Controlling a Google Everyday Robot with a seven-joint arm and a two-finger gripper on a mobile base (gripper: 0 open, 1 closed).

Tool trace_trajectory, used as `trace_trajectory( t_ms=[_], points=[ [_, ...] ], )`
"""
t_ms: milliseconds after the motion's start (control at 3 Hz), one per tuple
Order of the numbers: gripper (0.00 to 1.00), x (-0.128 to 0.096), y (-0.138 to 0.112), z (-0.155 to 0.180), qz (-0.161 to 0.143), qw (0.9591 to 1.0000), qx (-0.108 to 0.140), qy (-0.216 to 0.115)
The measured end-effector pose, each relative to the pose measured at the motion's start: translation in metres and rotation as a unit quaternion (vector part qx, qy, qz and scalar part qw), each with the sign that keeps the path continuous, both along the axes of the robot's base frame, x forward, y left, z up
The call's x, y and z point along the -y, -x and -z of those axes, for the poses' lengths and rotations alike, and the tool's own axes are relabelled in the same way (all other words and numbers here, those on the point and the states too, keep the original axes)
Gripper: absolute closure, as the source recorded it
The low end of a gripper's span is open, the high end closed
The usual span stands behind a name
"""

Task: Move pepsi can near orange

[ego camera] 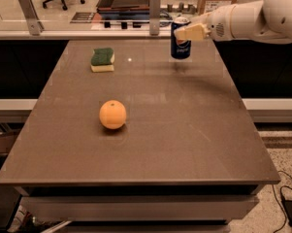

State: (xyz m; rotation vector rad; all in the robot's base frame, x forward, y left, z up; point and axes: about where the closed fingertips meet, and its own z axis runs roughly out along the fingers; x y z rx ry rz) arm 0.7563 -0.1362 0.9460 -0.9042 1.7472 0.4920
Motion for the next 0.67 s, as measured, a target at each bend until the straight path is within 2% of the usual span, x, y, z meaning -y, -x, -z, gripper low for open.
trace_trajectory(
  t_ms=[333,667],
  points=[
    [1.0,0.005,0.021,-0.012,-0.013,0.9999,-0.001,0.006],
    [1.0,0.001,0.039,-0.007,-0.045,0.9988,-0.014,0.01]
  ],
)
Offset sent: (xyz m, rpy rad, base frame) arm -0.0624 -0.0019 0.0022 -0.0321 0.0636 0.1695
